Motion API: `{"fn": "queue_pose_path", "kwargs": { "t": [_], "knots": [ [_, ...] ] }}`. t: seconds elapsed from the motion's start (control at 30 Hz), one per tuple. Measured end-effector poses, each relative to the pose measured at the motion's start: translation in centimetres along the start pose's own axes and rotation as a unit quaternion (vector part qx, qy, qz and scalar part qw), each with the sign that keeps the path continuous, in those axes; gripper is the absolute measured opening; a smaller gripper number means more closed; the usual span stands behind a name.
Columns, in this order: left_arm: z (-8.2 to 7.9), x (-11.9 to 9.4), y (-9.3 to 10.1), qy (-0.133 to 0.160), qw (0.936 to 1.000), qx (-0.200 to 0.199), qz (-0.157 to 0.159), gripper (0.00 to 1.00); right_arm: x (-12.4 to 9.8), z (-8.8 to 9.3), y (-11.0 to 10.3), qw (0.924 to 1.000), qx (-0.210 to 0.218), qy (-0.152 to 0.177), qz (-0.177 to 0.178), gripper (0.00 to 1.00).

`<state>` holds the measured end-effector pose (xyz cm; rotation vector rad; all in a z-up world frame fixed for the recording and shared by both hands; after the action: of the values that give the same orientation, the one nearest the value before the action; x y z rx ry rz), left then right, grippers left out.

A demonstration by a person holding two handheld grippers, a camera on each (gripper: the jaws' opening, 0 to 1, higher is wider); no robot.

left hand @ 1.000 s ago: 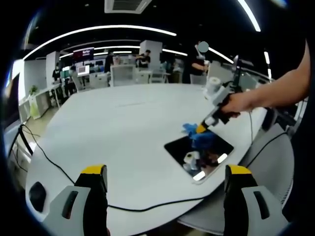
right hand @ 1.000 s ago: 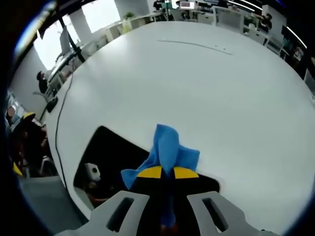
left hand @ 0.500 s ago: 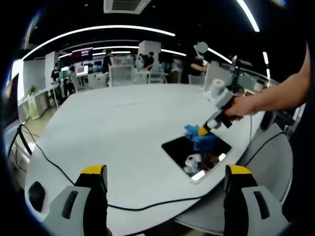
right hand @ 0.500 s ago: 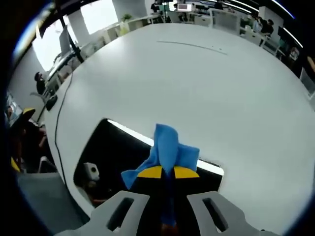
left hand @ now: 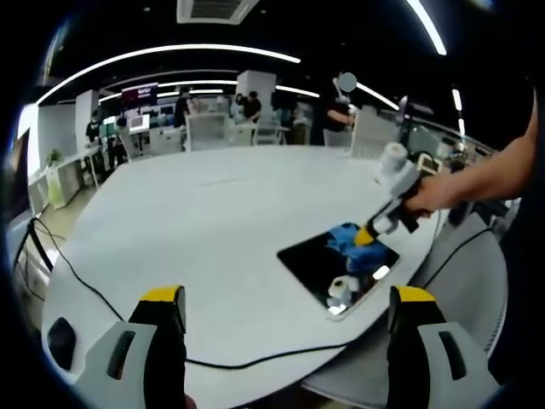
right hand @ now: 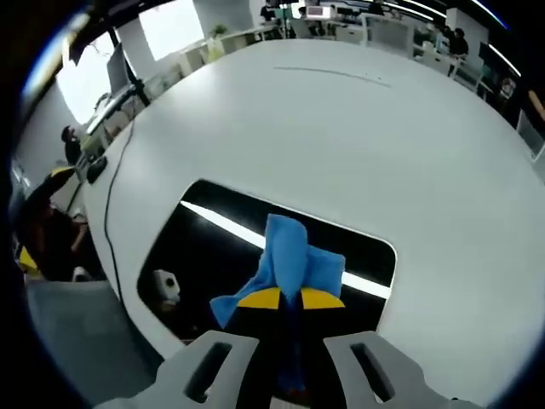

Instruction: Wipe the mirror surface with the cleaning cloth until all visible marks leave the cleaned area.

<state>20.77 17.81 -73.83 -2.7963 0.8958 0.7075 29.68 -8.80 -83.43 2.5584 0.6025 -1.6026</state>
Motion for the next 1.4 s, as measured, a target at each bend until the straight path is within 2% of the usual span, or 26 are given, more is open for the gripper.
{"fn": "queue_pose_path", "kwargs": {
  "t": [0.4,0.87,1.07,1.2,1.3,1.4],
  "knots": [
    [0.2,0.5,0.1,-0.002,1.0000,0.001,0.006,1.00,-0.9,2.0,-0.7,0.9997,0.024,0.001,-0.008,0.01],
    [0.3,0.9,0.0,-0.002,1.0000,-0.002,0.009,1.00,-2.4,5.1,-1.6,0.9984,0.052,-0.008,-0.023,0.01],
    [0.3,1.1,0.1,-0.002,0.9999,-0.001,0.011,1.00,-3.1,6.5,-2.2,0.9986,0.045,-0.019,-0.022,0.01],
    [0.2,1.2,0.2,-0.002,0.9999,-0.002,0.011,1.00,-3.2,6.7,-2.2,0.9989,0.039,-0.016,-0.020,0.01],
    [0.3,1.2,0.3,-0.003,0.9999,-0.002,0.011,1.00,-3.3,6.9,-2.3,0.9964,0.073,-0.037,-0.024,0.01],
    [0.4,1.3,0.3,-0.004,0.9999,-0.002,0.012,1.00,-3.2,6.8,-2.3,0.9972,0.061,-0.035,-0.024,0.01]
  ]
}}
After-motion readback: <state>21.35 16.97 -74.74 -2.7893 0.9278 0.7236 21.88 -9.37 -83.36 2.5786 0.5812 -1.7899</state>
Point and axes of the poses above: the point that each gripper's makers call its tool centre point, and the gripper's own axes: x roughly forward along the fingers, y roughly to its right, z roughly out of its underside, the point moved 4 cm from there along -x, roughly backward along the fingers, and after that the axes turned 6 degrees about x, right-handed, at the moved point
